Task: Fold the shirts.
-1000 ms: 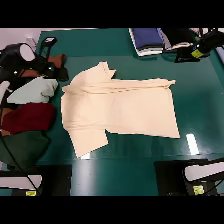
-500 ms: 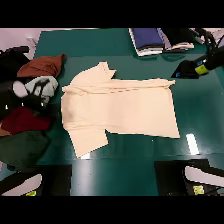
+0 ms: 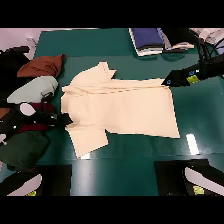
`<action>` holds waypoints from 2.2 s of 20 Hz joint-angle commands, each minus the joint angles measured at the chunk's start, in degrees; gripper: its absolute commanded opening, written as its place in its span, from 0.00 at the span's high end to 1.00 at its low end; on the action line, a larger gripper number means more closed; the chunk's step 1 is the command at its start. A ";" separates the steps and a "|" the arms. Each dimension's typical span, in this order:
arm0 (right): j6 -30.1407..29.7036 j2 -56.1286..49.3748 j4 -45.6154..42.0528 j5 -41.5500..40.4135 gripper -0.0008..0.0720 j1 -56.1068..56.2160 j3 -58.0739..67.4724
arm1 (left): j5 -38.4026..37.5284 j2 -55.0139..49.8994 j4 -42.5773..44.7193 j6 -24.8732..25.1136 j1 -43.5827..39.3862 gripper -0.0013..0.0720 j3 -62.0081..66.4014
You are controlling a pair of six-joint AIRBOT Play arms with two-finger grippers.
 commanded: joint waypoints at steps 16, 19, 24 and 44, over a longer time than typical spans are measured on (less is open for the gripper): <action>-3.85 4.31 -6.19 3.02 0.29 -37.68 -41.72 | -6.64 0.33 0.90 3.78 -1.62 0.94 15.45; -4.00 1.14 -2.78 0.72 0.37 -34.21 -43.32 | -6.58 0.33 0.92 3.78 -1.62 0.94 15.45; -3.45 -0.59 -2.91 -3.78 0.61 -24.09 -43.30 | -6.78 0.35 0.94 3.80 -1.62 0.94 15.45; 1.79 16.70 -12.66 8.37 0.97 -14.75 44.24 | -6.62 23.19 9.33 -0.42 -1.62 0.94 85.22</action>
